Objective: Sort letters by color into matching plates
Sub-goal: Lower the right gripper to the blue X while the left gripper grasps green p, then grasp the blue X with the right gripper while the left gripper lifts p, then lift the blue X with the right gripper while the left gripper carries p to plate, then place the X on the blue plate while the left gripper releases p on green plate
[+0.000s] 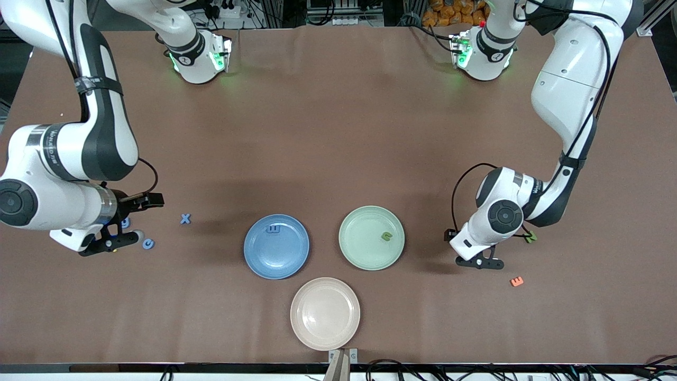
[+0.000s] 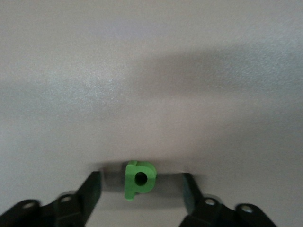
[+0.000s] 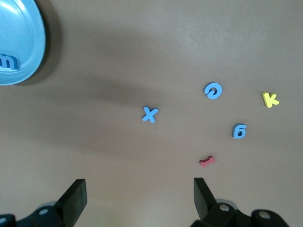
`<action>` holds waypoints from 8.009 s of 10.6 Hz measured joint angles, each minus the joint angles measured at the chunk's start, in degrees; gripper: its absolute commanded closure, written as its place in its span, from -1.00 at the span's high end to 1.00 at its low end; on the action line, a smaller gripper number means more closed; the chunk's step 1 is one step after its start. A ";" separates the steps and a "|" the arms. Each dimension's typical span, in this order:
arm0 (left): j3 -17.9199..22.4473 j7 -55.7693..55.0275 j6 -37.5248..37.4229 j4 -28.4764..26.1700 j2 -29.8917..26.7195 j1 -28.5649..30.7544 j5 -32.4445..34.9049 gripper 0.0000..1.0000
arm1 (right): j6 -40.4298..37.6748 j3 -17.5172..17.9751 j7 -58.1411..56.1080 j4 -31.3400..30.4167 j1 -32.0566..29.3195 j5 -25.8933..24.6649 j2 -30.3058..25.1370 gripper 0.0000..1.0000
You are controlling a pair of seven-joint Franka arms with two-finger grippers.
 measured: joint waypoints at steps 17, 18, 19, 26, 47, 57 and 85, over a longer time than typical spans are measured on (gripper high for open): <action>-4.72 -16.05 0.08 4.50 -0.92 -1.28 -1.85 -1.00 | 15.27 1.40 -0.04 -14.37 -2.98 0.00 -5.08 1.00; -4.88 -17.41 0.12 4.53 -0.92 -1.70 -1.87 -1.00 | 18.64 2.24 -0.05 -18.75 -4.14 0.00 -6.54 1.00; -5.16 -19.25 0.13 4.56 -0.92 -2.38 -1.88 -1.00 | 21.99 2.69 -0.05 -22.67 -4.54 0.00 -7.84 1.00; -5.33 -25.02 1.26 5.88 -0.91 -5.80 -1.93 -1.00 | 47.60 4.75 1.63 -41.35 -4.57 0.05 -7.71 1.00; -5.29 -26.57 7.72 5.91 -0.30 -5.83 -3.51 -1.00 | 58.94 6.14 4.48 -39.54 -4.57 0.10 1.91 0.28; -5.29 -33.93 14.57 5.84 2.59 -13.41 -4.91 -1.00 | 58.56 6.19 4.50 -38.97 -5.29 0.08 1.72 -0.41; -1.31 -19.51 5.36 6.69 0.77 -10.46 -4.74 1.00 | 33.47 7.03 24.72 -4.43 15.30 0.59 12.31 1.00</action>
